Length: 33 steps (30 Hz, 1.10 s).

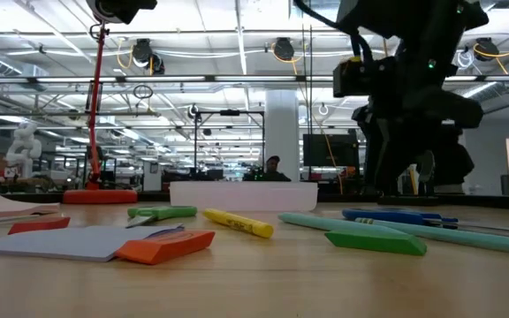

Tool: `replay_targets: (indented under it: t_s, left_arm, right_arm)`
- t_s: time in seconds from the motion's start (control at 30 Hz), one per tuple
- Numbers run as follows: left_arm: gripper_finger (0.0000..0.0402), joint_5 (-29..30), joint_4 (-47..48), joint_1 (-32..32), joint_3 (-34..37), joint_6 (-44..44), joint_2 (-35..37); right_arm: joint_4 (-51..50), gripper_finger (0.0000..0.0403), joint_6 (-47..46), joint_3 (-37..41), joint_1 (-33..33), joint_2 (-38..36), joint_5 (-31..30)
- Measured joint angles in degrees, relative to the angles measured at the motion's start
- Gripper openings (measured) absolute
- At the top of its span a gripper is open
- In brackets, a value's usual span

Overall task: Pack school essentials
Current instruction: Put the blue scissors into the pink supply box

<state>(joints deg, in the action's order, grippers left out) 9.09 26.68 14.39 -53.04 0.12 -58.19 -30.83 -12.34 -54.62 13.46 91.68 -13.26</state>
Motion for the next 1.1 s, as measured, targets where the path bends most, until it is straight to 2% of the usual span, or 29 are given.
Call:
replay_targets:
  t_s: [0.93, 1.1]
  left_arm:
    - [0.0037, -0.01, -0.03, -0.07, 0.0, 0.85, 0.02]
    - [0.0037, 0.01, -0.29, -0.07, 0.0, 0.87, 0.02]
  right_arm:
    - [-0.92, 0.013, 2.74, 0.32, -1.79, 4.08, 1.65]
    - [0.99, 0.013, 2.76, 1.77, -2.61, 4.16, 4.33]
